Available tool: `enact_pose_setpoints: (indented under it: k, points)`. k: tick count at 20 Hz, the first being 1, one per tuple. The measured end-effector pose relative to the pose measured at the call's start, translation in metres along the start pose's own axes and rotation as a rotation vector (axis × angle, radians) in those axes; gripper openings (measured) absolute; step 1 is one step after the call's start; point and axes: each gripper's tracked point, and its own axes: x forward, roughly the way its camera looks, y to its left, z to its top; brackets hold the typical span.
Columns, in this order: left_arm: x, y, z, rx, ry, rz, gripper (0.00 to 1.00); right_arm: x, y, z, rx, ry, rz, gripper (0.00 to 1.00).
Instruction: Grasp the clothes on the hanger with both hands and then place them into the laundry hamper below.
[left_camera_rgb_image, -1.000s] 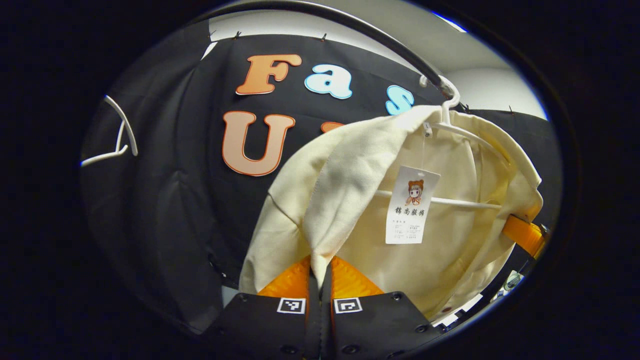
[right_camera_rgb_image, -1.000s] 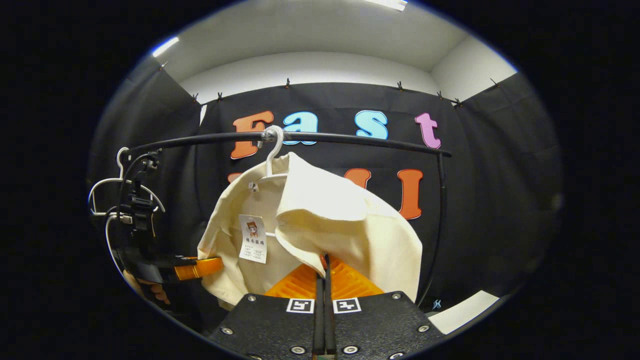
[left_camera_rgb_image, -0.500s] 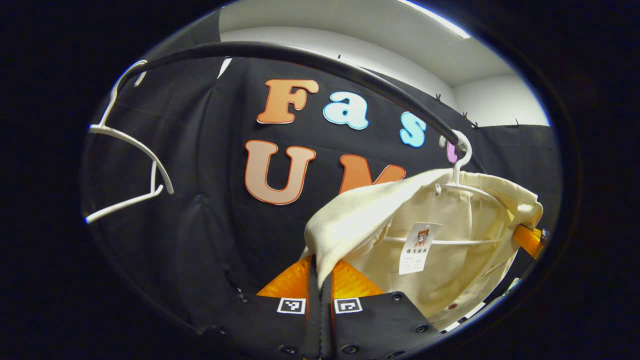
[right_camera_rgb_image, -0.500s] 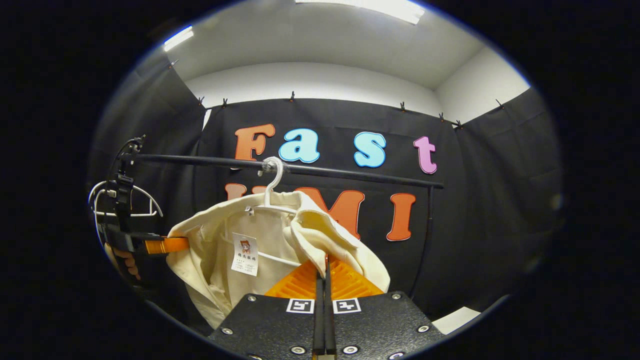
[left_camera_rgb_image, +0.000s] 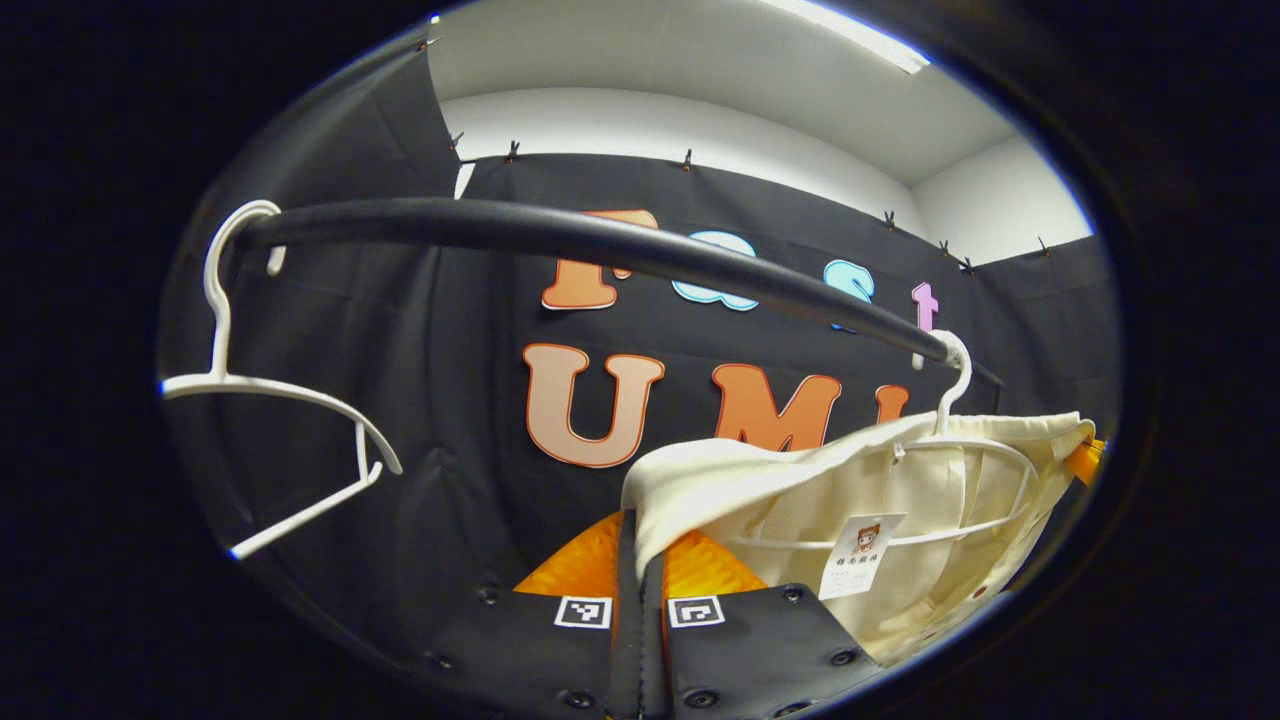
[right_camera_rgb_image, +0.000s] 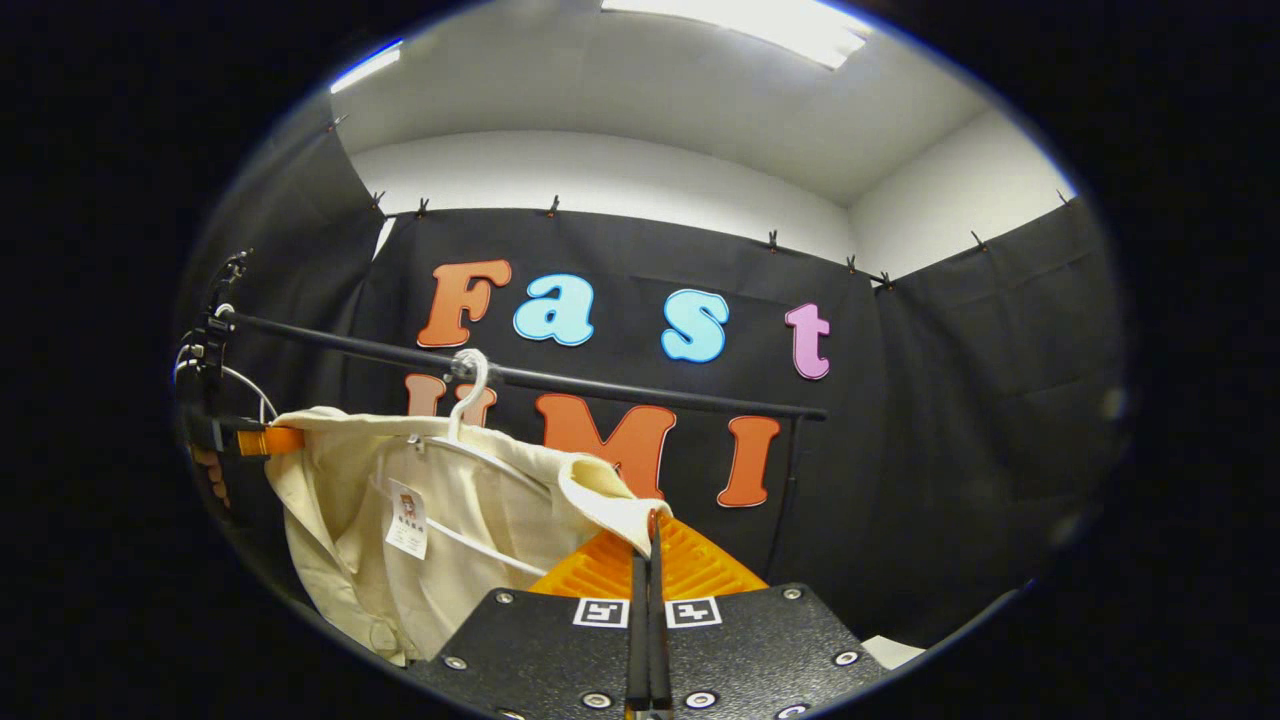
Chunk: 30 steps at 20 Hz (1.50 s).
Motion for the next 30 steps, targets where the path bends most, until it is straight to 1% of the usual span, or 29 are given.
enact_pose_setpoints:
  k: [3,6,8,13,15,18,22,26,28,30]
  points:
    - [0.008,0.003,0.013,0.01,-0.026,0.006,0.07,0.004,-0.019,0.004,-0.015,0.0,-0.028,0.0]
    - [0.018,0.005,0.027,0.056,-0.063,0.014,0.07,0.012,-0.031,0.011,-0.046,-0.004,-0.038,0.0]
    - [0.026,0.004,0.033,0.066,-0.079,0.011,0.06,0.017,-0.038,0.015,-0.061,-0.013,-0.043,0.0]
    - [0.036,0.002,0.024,0.06,-0.06,-0.004,0.07,0.033,-0.051,0.009,-0.072,0.006,-0.039,0.0]
    - [0.039,0.001,0.018,0.061,-0.048,-0.009,0.07,0.035,-0.055,0.001,-0.086,0.024,-0.036,0.0]
    - [0.045,0.003,0.006,0.063,-0.038,-0.005,0.07,0.035,-0.051,-0.02,-0.065,0.058,-0.017,0.0]
    - [0.055,0.002,-0.008,0.045,-0.022,0.004,0.07,0.032,-0.049,-0.048,-0.062,0.096,-0.012,0.0]
    - [0.064,-0.001,-0.026,0.056,0.018,0.013,0.07,0.033,-0.049,-0.076,-0.015,0.15,0.006,0.0]
    - [0.065,0.005,-0.04,0.038,0.042,0.016,0.07,0.031,-0.046,-0.093,0.028,0.178,0.011,0.0]
    - [0.062,0.01,-0.053,0.028,0.068,0.019,0.07,0.023,-0.04,-0.107,0.038,0.201,0.018,0.0]
